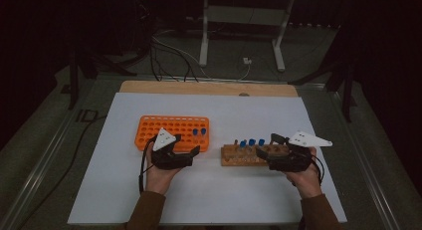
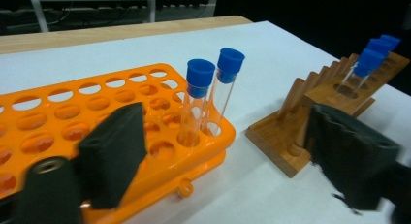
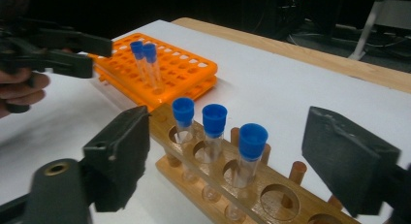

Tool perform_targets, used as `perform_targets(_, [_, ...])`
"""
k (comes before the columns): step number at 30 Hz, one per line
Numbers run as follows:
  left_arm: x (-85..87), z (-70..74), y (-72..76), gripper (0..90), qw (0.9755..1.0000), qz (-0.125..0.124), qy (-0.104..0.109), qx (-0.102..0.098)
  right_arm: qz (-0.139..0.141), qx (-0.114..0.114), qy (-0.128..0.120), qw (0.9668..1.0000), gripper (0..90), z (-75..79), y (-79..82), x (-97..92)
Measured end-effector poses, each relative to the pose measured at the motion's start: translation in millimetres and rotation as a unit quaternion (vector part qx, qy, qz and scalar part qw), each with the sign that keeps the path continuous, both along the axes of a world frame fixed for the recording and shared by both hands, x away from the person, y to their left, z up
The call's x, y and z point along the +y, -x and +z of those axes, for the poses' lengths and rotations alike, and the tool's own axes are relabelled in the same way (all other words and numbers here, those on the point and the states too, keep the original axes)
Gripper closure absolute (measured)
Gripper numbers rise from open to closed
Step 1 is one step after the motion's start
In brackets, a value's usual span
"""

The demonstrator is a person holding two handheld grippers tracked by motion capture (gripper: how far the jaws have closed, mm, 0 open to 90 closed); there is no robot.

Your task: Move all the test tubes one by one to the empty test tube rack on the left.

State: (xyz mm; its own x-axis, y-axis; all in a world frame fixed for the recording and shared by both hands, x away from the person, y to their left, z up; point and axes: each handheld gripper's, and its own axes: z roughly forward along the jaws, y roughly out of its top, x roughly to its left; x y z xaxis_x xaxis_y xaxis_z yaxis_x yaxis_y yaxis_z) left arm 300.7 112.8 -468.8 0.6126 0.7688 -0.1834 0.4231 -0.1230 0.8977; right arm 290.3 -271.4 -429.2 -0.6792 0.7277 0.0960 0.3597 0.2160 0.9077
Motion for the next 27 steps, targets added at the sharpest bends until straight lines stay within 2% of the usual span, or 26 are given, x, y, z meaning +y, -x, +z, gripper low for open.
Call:
perform_targets(3, [1.9, 2.5, 3.3, 1.6, 1.0000, 0.004, -0.003, -0.002, -0.005, 0.000, 0.000, 1.0000, 25.8, -0.9, -1.2, -0.6])
perform_targets(5, [2.6, 4.7, 5.2, 1.1, 0.9999, 0.011, -0.005, -0.007, -0.007, 0.000, -0.001, 1.0000, 30.1, -1.6, -2.3, -2.2])
perform_targets(9, [1.8, 6.7, 8.5, 0.9, 0.9999, 0.002, -0.005, -0.013, -0.012, 0.006, -0.001, 0.9999, 40.2, -5.2, -5.2, -5.0])
perform_targets(12, [0.1, 7.9, 9.8, 1.0, 0.9998, -0.002, -0.005, -0.017, -0.011, 0.010, 0.009, 0.9998, 47.4, -10.5, -7.4, -4.5])
perform_targets(15, [-1.6, 9.7, 11.6, 1.0, 0.9995, 0.002, -0.014, -0.027, -0.013, 0.017, 0.014, 0.9997, 57.7, -16.4, -10.9, -3.6])
perform_targets(22, [-5.1, 12.0, 14.1, 1.0, 0.9993, -0.003, -0.018, -0.031, -0.020, 0.018, 0.038, 0.9989, 64.5, -24.5, -15.8, 2.8])
perform_targets(27, [-5.3, 12.2, 14.2, 1.0, 0.9994, 0.000, -0.017, -0.030, -0.024, 0.018, 0.041, 0.9987, 70.2, -28.3, -17.4, 5.8])
